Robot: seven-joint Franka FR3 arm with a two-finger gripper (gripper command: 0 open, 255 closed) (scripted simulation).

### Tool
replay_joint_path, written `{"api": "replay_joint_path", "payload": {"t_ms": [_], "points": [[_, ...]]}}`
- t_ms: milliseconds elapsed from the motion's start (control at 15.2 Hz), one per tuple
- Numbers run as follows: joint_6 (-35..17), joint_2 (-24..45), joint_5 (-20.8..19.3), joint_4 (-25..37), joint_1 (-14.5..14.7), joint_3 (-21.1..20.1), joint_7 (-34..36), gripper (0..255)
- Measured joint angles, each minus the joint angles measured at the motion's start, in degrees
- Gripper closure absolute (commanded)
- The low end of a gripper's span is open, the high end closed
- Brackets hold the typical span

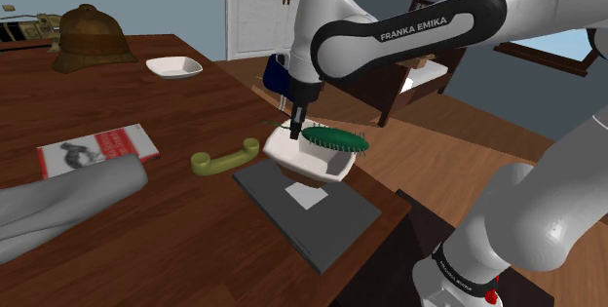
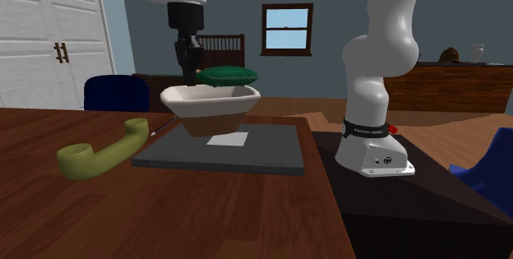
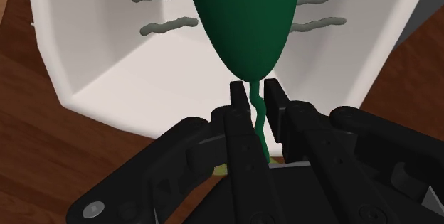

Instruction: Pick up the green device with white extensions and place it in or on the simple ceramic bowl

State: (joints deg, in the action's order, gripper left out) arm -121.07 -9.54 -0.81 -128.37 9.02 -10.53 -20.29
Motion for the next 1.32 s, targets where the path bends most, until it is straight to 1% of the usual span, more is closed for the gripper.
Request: {"api": "replay_joint_path", "payload": {"t_ms": [198, 264, 660, 990, 1320], "points": [[-0.04, 0.05, -0.01, -0.02, -0.01, -0.01, 0.02, 255], [-0.06, 0.05, -0.01, -0.04, 0.0, -0.01, 0.03, 0], [-0.03, 0.07, -0.01, -0.07, -0.01, 0.0, 0.04, 0], [6.5, -2.1, 0.45, 4.39, 0.12, 0.06, -0.21, 0], [7.31, -2.32, 0.48, 4.92, 0.09, 0.13, -0.34, 0]]}}
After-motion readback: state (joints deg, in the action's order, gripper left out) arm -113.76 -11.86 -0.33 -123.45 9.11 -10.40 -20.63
